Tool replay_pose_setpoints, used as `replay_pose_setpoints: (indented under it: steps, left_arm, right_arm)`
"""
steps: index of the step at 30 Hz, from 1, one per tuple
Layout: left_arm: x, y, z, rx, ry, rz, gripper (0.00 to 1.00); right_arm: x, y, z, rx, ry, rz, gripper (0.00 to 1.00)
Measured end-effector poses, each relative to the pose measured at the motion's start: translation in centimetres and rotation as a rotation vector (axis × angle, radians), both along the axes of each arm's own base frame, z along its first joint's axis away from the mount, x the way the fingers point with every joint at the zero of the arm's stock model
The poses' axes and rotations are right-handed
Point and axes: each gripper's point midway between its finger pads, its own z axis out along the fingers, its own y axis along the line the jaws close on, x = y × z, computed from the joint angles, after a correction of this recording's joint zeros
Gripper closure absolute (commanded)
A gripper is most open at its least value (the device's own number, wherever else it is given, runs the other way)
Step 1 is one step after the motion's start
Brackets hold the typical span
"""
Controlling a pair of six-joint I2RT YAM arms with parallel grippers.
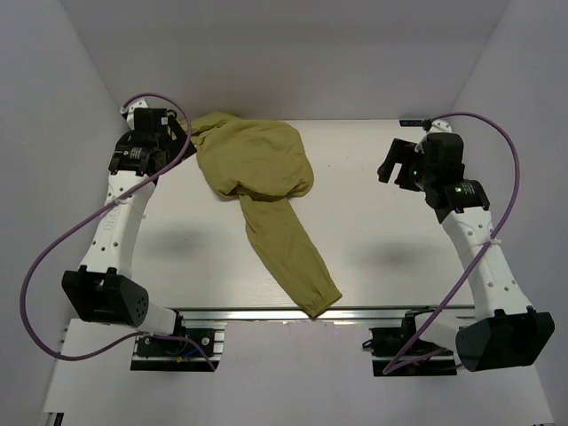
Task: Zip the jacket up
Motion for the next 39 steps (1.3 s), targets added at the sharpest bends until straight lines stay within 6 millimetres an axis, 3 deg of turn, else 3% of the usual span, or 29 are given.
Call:
replay_pose_setpoints:
  steps: [5,9,13,18,23,27,28,31,32,33,37,39]
  left_arm:
    - [0.9,0.0,0.4,0.0,-0.036,0.005,0.02]
    - [2.7,0.3,-1.5,0.002,-0.035,0.017,0.02]
    - [5.8,-0.3,-6.6,-0.024,0.046,-0.01,0.02]
    - [8.5,-2.4,-16.1,-0.096,0.228,-0.089,0.02]
    - [10.1,-4.0,-22.5,-0.159,0.341,-0.138,0.04]
    - [11.1,-4.8,-24.7,-0.193,0.363,-0.161,0.21]
    - [11.4,-5.1,-24.7,-0.204,0.36,-0.171,0.41]
    - [12.3,-5.9,-24.3,-0.237,0.327,-0.204,0.74]
    - [12.4,-6.1,-24.2,-0.246,0.323,-0.212,0.91]
    - [12.5,-6.3,-24.1,-0.252,0.318,-0.221,1.0]
    - [12.4,-6.8,-23.4,-0.261,0.297,-0.254,1.0]
    - [11.9,-6.9,-22.3,-0.267,0.281,-0.264,1.0]
  right_arm:
    - [0.3,0.7,0.7,0.025,-0.051,0.031,0.11]
    - [0.1,1.0,0.6,0.037,-0.073,0.052,0.11]
    - [-0.3,1.2,-0.3,0.018,-0.069,0.083,0.11]
    - [-1.3,2.3,-2.9,-0.035,-0.018,0.15,0.1]
    - [-3.1,8.1,-6.4,-0.123,0.053,0.328,0.11]
    - [-4.6,13.3,-10.1,-0.187,0.124,0.506,0.11]
    - [-4.9,14.3,-11.2,-0.208,0.147,0.538,0.11]
    - [-6.1,16.8,-15.1,-0.287,0.224,0.619,0.11]
    - [-6.5,17.4,-16.3,-0.311,0.25,0.64,0.11]
    - [-7.0,17.9,-17.5,-0.334,0.279,0.66,0.11]
    - [-8.3,19.2,-21.0,-0.389,0.361,0.711,0.11]
    - [-8.5,19.5,-22.2,-0.391,0.387,0.713,0.16]
